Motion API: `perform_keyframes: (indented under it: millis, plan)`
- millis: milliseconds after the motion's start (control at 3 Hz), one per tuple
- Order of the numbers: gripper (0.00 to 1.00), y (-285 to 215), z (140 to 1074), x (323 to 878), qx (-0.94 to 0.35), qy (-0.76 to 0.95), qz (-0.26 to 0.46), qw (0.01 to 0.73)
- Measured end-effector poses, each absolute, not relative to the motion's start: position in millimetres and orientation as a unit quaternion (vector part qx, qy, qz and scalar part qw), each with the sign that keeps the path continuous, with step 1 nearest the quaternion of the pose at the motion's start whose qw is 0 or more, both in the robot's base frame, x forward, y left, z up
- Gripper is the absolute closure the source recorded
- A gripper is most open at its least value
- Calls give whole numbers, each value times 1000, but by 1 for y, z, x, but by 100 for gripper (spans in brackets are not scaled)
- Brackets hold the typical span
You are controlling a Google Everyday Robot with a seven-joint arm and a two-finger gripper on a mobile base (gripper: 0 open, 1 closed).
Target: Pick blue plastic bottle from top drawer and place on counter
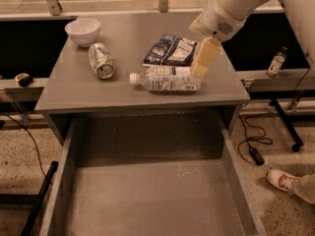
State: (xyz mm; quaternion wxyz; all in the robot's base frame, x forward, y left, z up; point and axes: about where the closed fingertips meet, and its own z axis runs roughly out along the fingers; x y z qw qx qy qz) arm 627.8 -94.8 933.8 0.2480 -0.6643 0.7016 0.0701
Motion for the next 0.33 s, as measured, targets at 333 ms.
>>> perform_keyframes:
  millis: [333]
  plan:
    - [0,-92,936,630,-665,700,64,252]
